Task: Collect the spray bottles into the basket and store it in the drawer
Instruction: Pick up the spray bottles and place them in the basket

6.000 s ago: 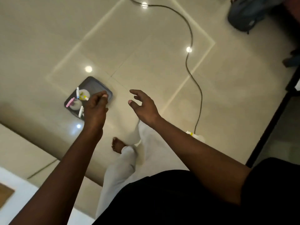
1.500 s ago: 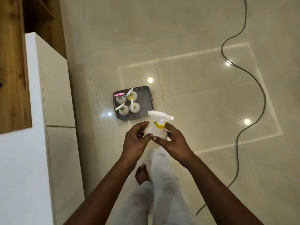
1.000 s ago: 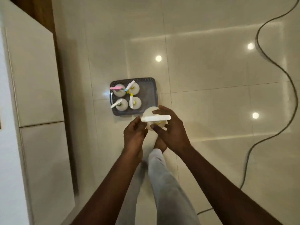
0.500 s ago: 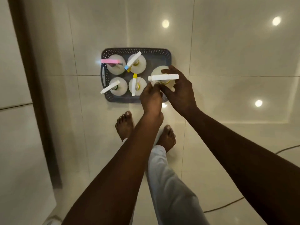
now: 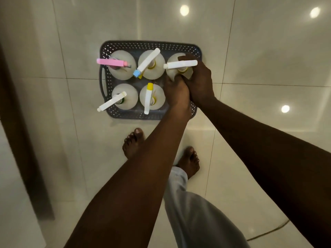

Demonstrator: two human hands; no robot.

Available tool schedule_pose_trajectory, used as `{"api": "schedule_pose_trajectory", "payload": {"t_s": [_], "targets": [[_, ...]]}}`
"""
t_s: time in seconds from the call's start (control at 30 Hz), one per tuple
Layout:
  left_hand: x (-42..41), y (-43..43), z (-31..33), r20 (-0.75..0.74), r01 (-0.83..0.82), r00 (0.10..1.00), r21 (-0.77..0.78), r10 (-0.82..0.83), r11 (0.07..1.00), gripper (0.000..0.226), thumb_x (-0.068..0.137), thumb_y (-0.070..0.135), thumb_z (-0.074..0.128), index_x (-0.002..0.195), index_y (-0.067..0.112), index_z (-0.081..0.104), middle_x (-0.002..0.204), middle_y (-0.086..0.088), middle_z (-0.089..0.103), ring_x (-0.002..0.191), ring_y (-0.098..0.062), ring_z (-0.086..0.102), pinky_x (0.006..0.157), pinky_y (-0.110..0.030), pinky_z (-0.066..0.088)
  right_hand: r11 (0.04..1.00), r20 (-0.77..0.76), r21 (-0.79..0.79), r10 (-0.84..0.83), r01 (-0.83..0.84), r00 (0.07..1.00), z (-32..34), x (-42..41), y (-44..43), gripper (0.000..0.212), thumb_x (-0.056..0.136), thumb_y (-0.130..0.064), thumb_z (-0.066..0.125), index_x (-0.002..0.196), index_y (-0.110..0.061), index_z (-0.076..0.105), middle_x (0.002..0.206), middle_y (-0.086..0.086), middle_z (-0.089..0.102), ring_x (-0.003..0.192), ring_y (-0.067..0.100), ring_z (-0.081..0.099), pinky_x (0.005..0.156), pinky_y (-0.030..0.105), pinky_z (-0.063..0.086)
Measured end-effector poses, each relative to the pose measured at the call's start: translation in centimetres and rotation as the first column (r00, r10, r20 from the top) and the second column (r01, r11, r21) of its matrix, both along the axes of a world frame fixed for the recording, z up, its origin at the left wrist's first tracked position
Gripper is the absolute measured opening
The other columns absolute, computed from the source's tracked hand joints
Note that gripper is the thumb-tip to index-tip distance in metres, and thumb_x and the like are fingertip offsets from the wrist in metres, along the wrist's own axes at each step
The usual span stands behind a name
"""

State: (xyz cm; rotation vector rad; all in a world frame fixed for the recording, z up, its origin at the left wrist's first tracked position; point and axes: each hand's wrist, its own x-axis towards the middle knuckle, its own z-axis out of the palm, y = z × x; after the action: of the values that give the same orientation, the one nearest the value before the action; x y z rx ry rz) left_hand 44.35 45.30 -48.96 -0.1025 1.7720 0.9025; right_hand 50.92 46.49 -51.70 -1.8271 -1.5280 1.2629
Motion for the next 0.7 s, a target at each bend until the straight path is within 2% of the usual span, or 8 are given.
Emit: {"api": "schedule_pose_trajectory", "payload": {"t_s": [0.07, 0.1, 0.23, 0.33, 0.4, 0.47, 0.57, 0.7], "targets": [[-0.4, 0.3, -1.1, -0.054, 0.058, 0.997, 0.008, -0.058, 0.998, 0.037, 0.101, 0.004, 0.048, 0.135, 0.001, 0.063, 0.127, -0.019, 0.070, 0.110, -0.026, 0.066, 0.072, -0.006, 0.050, 1.000, 0.010, -0.003, 0.004, -0.004, 1.000, -0.5, -0.2, 0.4, 0.049, 0.085, -0.010, 0.078, 0.133, -0.006, 0.067, 0.131, 0.002, 0.071, 0.122, 0.010, 0.064, 0.103, 0.009, 0.043], [-0.6, 0.6, -1.5, -0.058, 0.069, 0.996, 0.012, -0.068, 0.998, 0.036, 0.101, 0.002, 0.047, 0.134, -0.001, 0.063, 0.126, -0.021, 0.069, 0.106, -0.026, 0.065, 0.061, -0.001, 0.046, 1.000, 0.014, -0.002, 0.008, -0.008, 1.000, -0.7, -0.3, 0.6, 0.048, 0.085, -0.011, 0.078, 0.132, -0.005, 0.067, 0.131, 0.004, 0.071, 0.122, 0.013, 0.064, 0.103, 0.009, 0.043], [-0.9, 0.8, -2.5, -0.033, 0.111, 0.993, -0.006, -0.112, 0.994, 0.038, 0.101, -0.001, 0.045, 0.136, -0.002, 0.061, 0.128, -0.023, 0.068, 0.103, -0.022, 0.062, 0.056, 0.000, 0.046, 1.000, 0.054, -0.010, 0.025, -0.025, 0.998, -1.2, -0.5, 0.9, 0.048, 0.087, -0.012, 0.078, 0.133, -0.006, 0.066, 0.131, 0.004, 0.071, 0.120, 0.009, 0.063, 0.098, 0.004, 0.041], [-1.2, 1.0, -2.6, -0.017, 0.093, 0.995, -0.003, -0.093, 0.996, 0.039, 0.102, 0.002, 0.045, 0.138, 0.000, 0.059, 0.131, -0.022, 0.067, 0.110, -0.026, 0.064, 0.065, -0.005, 0.051, 0.999, 0.066, -0.040, 0.021, -0.018, 0.998, -0.9, -0.7, 0.9, 0.052, 0.087, -0.014, 0.079, 0.136, -0.008, 0.065, 0.134, 0.002, 0.070, 0.120, 0.004, 0.060, 0.098, 0.003, 0.040], [-1.3, 0.9, -1.6, 0.047, 0.059, 0.997, -0.033, -0.058, 0.998, 0.041, 0.103, 0.008, 0.047, 0.142, 0.002, 0.056, 0.136, -0.021, 0.065, 0.123, -0.032, 0.064, 0.092, -0.026, 0.058, 0.997, 0.078, -0.080, 0.004, 0.003, 0.997, 0.0, -0.7, 0.5, 0.060, 0.087, -0.018, 0.082, 0.142, -0.011, 0.060, 0.140, 0.002, 0.068, 0.126, 0.007, 0.060, 0.103, 0.009, 0.043], [-1.4, 0.4, -0.2, 0.101, 0.044, 0.994, -0.066, -0.037, 0.997, 0.042, 0.104, 0.015, 0.048, 0.144, 0.009, 0.056, 0.138, -0.017, 0.065, 0.126, -0.033, 0.063, 0.109, -0.045, 0.052, 0.993, 0.098, -0.111, -0.030, 0.041, 0.995, 1.4, -0.6, -0.2, 0.065, 0.086, -0.022, 0.083, 0.146, -0.014, 0.057, 0.142, 0.000, 0.066, 0.128, 0.010, 0.059, 0.102, 0.007, 0.043], [-1.7, -1.0, 2.9, 0.081, 0.114, 0.991, -0.110, -0.105, 0.987, 0.033, 0.102, 0.021, 0.049, 0.129, 0.010, 0.066, 0.125, -0.012, 0.071, 0.118, -0.032, 0.066, 0.107, -0.047, 0.053, 0.984, 0.130, -0.152, -0.077, 0.097, 0.989, 4.8, -0.7, -1.9, 0.063, 0.089, -0.026, 0.080, 0.146, -0.018, 0.056, 0.143, -0.002, 0.063, 0.127, 0.007, 0.055, 0.096, -0.001, 0.036], [-2.3, -3.1, 9.7, 0.128, 0.181, 0.978, -0.111, -0.167, 0.977, 0.039, 0.101, 0.026, 0.046, 0.131, 0.007, 0.063, 0.127, -0.018, 0.068, 0.120, -0.036, 0.064, 0.106, -0.050, 0.052, 0.961, 0.165, -0.217, -0.136, 0.170, 0.977, 11.4, -1.2, -4.7, 0.054, 0.096, -0.017, 0.072, 0.148, -0.014, 0.056, 0.148, 0.002, 0.060, 0.135, 0.015, 0.054, 0.112, 0.033, 0.048]]}}
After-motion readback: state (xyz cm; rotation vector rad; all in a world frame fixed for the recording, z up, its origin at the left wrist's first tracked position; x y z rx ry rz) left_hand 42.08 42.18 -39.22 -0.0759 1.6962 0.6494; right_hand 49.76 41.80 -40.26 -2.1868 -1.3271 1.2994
